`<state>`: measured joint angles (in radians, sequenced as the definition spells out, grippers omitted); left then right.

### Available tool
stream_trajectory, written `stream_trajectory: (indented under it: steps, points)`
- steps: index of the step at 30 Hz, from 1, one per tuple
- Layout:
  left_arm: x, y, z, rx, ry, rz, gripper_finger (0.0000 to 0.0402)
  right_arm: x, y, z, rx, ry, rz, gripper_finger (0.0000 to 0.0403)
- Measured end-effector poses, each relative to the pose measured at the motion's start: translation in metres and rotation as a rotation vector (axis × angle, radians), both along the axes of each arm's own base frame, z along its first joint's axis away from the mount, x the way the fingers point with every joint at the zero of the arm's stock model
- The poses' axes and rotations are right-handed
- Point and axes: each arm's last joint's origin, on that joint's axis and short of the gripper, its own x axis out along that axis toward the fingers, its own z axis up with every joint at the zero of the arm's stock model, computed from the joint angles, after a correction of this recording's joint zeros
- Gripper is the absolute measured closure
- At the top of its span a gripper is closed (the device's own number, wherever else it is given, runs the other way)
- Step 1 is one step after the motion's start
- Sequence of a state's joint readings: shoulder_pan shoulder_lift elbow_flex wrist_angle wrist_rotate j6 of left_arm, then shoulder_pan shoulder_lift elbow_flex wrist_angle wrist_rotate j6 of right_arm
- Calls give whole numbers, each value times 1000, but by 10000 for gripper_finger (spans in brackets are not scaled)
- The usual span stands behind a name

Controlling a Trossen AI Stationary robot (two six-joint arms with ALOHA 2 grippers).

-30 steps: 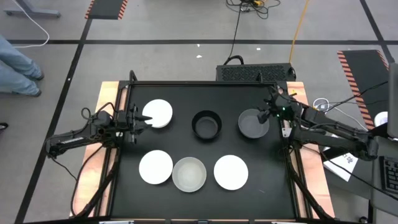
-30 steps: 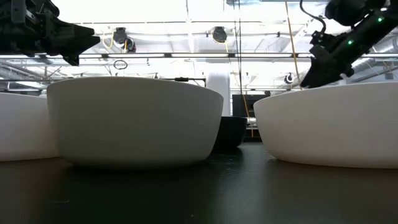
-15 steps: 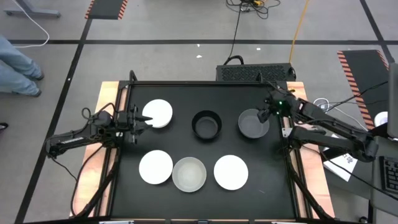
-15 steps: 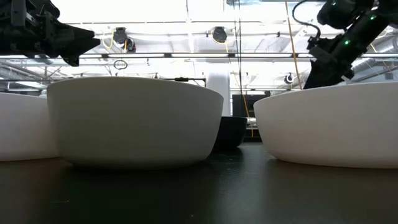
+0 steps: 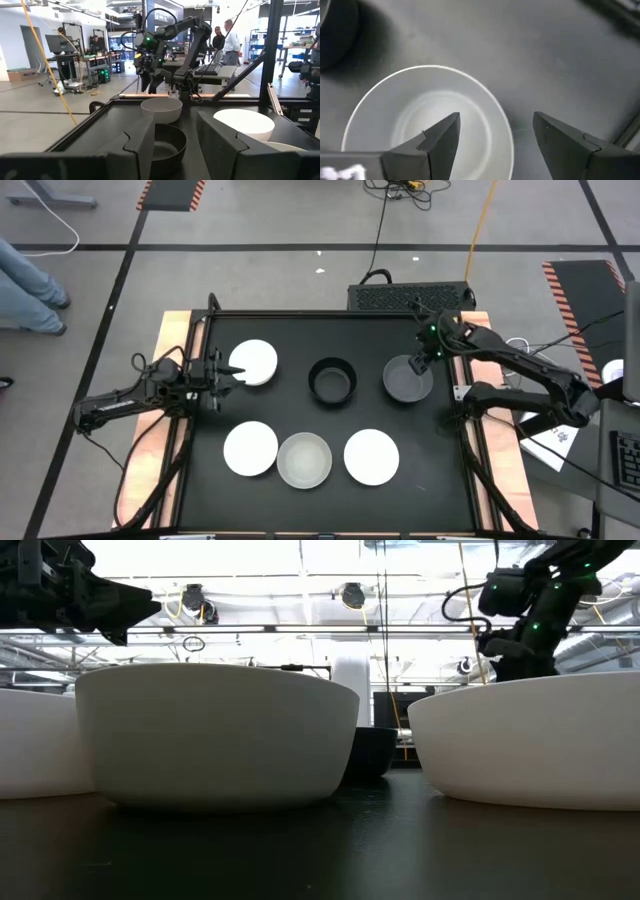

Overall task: Nest bowls inside each other
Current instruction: Stack the gray bowl on the black bowl

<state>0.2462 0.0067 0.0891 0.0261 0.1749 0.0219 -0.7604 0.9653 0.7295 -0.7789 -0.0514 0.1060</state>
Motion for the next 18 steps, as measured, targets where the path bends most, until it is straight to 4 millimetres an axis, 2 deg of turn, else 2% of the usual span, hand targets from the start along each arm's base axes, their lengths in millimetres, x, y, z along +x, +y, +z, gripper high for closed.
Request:
stream_trajectory:
  steps: [7, 18]
  points:
    - [0, 0, -3, -5, 28, 0, 254, 5, -2, 4, 92, -8, 89, 158]
    - [0, 0, -3, -4, 31, 1, 254, 7, -5, -8, 179, 80, 92, 158]
